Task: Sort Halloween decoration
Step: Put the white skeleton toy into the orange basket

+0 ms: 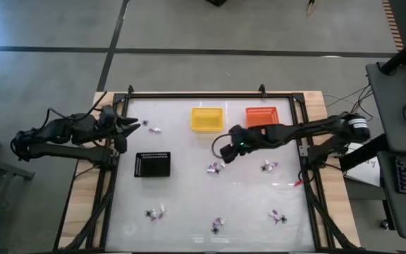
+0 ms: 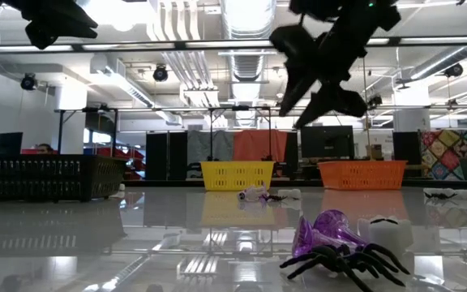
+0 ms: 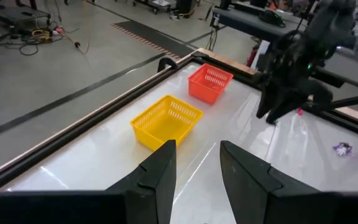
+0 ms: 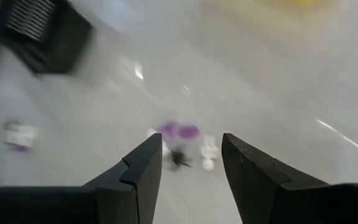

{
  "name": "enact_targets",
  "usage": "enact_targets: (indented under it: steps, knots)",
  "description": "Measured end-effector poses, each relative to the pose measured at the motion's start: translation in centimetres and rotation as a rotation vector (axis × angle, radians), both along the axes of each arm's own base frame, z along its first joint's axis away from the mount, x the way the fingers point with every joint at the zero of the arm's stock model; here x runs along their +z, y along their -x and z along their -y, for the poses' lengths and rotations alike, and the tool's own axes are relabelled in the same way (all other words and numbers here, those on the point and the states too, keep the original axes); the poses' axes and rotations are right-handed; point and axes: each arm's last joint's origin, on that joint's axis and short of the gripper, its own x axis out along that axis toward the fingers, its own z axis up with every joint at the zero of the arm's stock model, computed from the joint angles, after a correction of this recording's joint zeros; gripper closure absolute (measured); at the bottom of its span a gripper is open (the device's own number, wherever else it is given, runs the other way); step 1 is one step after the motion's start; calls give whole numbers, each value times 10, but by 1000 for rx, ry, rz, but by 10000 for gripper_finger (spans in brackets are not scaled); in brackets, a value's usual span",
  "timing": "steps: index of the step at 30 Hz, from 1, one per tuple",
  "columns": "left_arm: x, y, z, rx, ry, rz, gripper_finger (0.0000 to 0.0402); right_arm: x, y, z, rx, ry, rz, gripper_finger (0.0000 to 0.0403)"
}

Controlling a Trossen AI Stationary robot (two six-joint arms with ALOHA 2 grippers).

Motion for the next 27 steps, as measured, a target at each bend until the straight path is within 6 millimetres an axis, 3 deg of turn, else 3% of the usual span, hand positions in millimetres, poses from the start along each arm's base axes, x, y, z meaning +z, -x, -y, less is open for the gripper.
enact_targets:
  steps: [13,27]
  knots:
    - [-1,0,1,-26,-6,-10,294,-43,-46,-18,49,1,-279,246]
    - [-1,0,1,-36,-2,-16,294,-70,-54,-21,22,-11,-363,244]
